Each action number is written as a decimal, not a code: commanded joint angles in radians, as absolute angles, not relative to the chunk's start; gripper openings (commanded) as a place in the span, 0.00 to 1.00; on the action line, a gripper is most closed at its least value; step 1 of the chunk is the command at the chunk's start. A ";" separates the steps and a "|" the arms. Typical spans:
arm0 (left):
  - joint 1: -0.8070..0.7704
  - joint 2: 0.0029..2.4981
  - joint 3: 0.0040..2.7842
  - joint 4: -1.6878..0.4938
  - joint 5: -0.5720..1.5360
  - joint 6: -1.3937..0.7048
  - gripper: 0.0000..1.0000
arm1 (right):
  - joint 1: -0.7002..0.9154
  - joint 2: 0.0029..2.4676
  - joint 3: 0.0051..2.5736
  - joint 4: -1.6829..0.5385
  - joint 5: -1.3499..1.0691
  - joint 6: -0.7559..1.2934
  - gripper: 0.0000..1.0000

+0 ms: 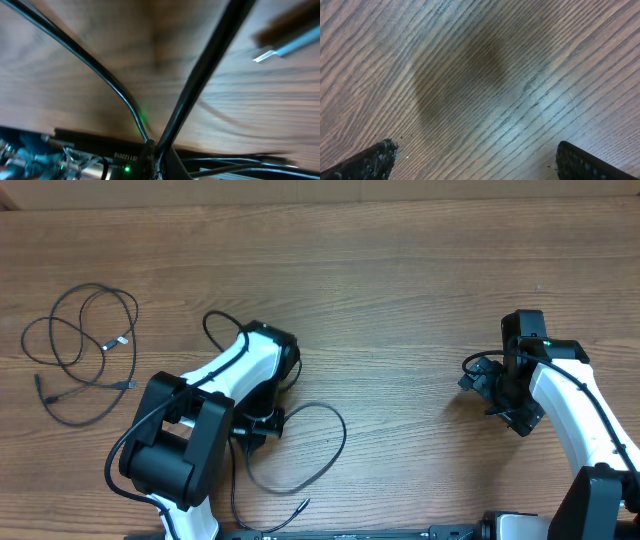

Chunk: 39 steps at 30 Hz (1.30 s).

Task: Untangle cables
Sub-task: 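Drag the last cable down and leftward with the left gripper, then place the cable on the left-side pile and release it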

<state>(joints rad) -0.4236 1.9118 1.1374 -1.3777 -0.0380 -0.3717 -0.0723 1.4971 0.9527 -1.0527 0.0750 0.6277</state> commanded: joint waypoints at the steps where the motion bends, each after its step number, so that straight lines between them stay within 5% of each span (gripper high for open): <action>1: -0.419 1.895 1.071 -1.370 -0.025 -0.414 0.04 | -0.076 1.493 0.955 -1.048 0.077 0.627 1.00; 21: -0.397 1.648 1.056 -1.337 -0.136 -0.542 0.05 | -0.076 1.493 0.955 -1.039 0.077 0.627 1.00; 28: -0.192 1.539 1.138 -1.249 -0.362 -0.548 0.04 | -0.076 1.493 0.955 -1.034 0.076 0.627 1.00; 39: 0.176 1.541 1.752 -1.233 -0.623 -0.440 0.04 | -0.076 1.493 0.955 -1.046 0.073 0.628 1.00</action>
<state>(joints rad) 0.1131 1.5597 1.6070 -1.2400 -0.4599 -0.4683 -0.0723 1.4971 0.9527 -1.0477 0.0742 0.6281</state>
